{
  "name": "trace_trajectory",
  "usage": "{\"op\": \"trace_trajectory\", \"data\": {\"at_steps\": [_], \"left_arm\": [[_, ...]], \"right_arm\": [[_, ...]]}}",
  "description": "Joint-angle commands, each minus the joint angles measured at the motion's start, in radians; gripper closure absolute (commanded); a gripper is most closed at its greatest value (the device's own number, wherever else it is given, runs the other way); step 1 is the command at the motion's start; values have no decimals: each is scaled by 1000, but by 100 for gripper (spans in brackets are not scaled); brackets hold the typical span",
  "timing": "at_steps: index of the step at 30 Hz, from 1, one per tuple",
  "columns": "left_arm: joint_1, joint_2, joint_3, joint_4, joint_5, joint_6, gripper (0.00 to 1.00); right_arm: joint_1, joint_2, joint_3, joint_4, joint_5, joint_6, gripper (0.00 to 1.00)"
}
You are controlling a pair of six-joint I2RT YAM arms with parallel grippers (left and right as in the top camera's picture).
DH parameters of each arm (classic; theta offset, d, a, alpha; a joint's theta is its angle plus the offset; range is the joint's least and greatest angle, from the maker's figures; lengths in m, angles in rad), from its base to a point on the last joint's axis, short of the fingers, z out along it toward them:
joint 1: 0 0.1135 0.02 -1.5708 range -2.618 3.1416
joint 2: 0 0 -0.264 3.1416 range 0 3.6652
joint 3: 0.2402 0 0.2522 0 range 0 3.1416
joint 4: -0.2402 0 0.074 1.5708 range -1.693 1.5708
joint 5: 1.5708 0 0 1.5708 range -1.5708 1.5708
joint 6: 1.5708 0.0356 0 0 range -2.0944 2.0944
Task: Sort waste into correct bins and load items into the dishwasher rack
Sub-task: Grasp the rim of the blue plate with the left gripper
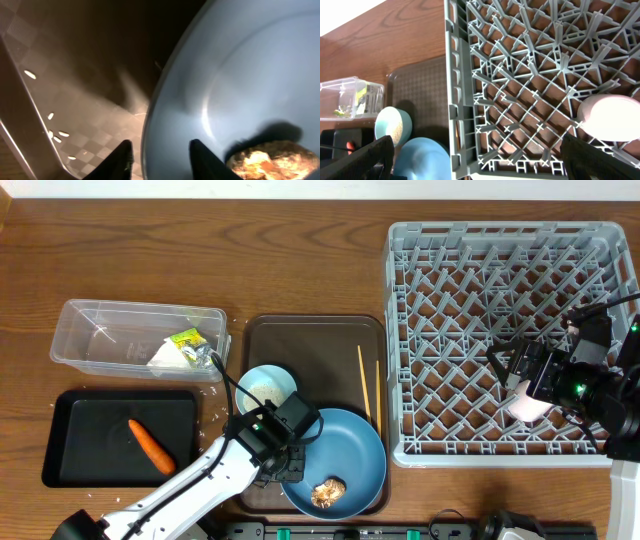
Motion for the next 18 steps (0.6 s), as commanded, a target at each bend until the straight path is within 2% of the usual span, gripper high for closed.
{"op": "trace_trajectory", "data": {"at_steps": [1,7,9,18], "left_arm": [[12,12,-37,1,-31,-32,67],[33,12,-40,0,-31,-41,81],[34,12,-40,0,-31,-41,92],[33,-45,35,-79,8,-33,94]], "right_arm": [[8,2,7,-5,3,4,1],[8,2,7,-4,3,4,1],[8,2,7,-4,3,4,1],[8,2,7,-4,3,4,1]]}}
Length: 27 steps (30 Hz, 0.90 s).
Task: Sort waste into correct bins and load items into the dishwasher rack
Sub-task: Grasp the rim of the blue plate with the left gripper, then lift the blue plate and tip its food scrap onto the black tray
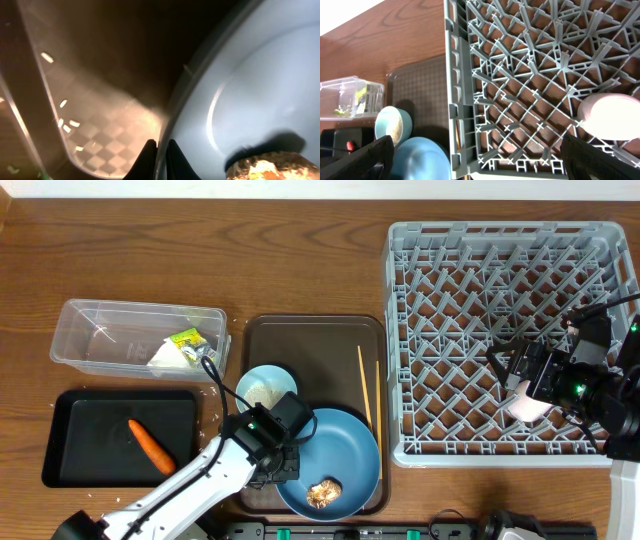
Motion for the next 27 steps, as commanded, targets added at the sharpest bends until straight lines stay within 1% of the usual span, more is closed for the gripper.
{"op": "trace_trajectory", "data": {"at_steps": [1,7,11,17,20,25,27], "left_arm": [[1,-50,55,-54,10,14,93],[1,-179,143,-174,10,21,93],[16,-251,163,-204,10,18,94],[85,-322,164,-214,20,17,94],[130,-345,174,-246,11,19,94],[196,-357,208,-283,10,66,94],[214,-356,233,-316,-16,84,94]], "right_arm": [[8,1,7,0,3,4,1],[8,1,7,-1,3,4,1],[8,1,7,0,3,4,1],[8,1,7,0,3,4,1],[8,1,7,-1,3,4,1],[8,1,7,0,3,4,1],[8,1,7,0,3,4,1]]}}
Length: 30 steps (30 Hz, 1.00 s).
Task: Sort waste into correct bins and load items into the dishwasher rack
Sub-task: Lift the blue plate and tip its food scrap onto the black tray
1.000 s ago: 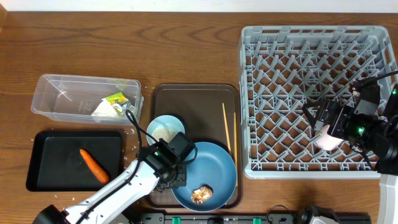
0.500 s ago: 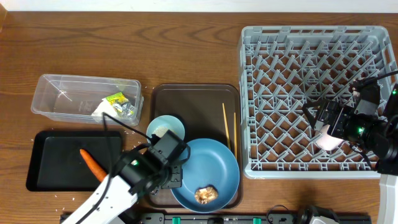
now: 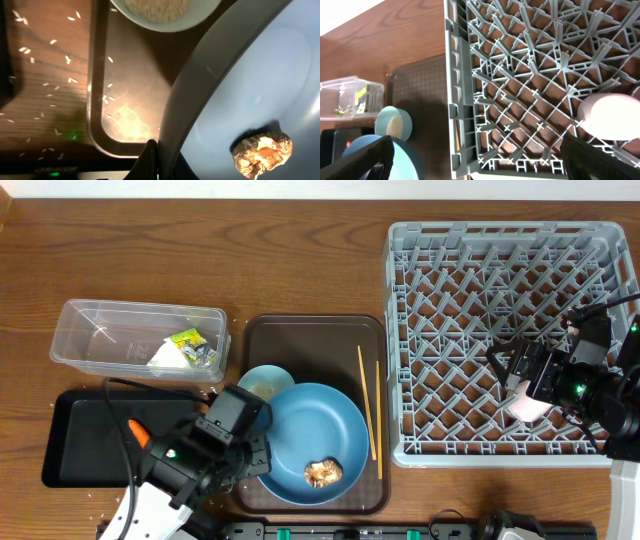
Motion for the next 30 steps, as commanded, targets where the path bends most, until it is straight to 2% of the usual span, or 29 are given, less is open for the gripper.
{"op": "trace_trajectory", "data": {"at_steps": [1,4,9,11,21,28,30], "left_arm": [[37,-9,73,-53,-55,44,94],[98,-9,166,-146,-125,53,94],[175,-9,311,-198,-140,128,94],[202,-7,359,-254,-214,128,94],[343,-7,377,-343,-407,110,94],[447,-8,377,-380,-653,107,94],[465,-8,377,-383,-679,104,94]], "right_arm": [[8,1,7,-2,3,4,1],[8,1,7,-5,3,4,1],[8,1,7,-3,3,4,1],[8,1,7,-2,3,4,1],[8,1,7,0,3,4,1],[8,1,7,-4,3,3,1],[8,1,7,-3,3,3,1]]}}
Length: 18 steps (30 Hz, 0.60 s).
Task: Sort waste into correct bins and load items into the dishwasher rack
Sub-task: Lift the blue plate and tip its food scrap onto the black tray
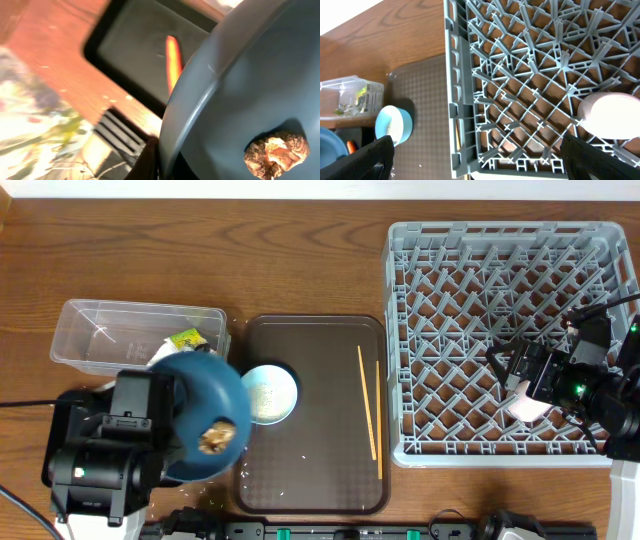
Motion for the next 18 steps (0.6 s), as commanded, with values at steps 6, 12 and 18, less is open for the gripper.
{"op": "trace_trajectory", "data": {"at_steps": [6,12,18], "left_arm": [[69,-5,24,-10,-279,-6,94],[106,-4,24,-9,-419,-5,94],[131,-3,24,-13,-544,14,94]], "right_arm": [[8,1,7,5,3,2,1],[8,1,7,5,3,-4,1],[8,1,7,-10,3,-8,1]]}}
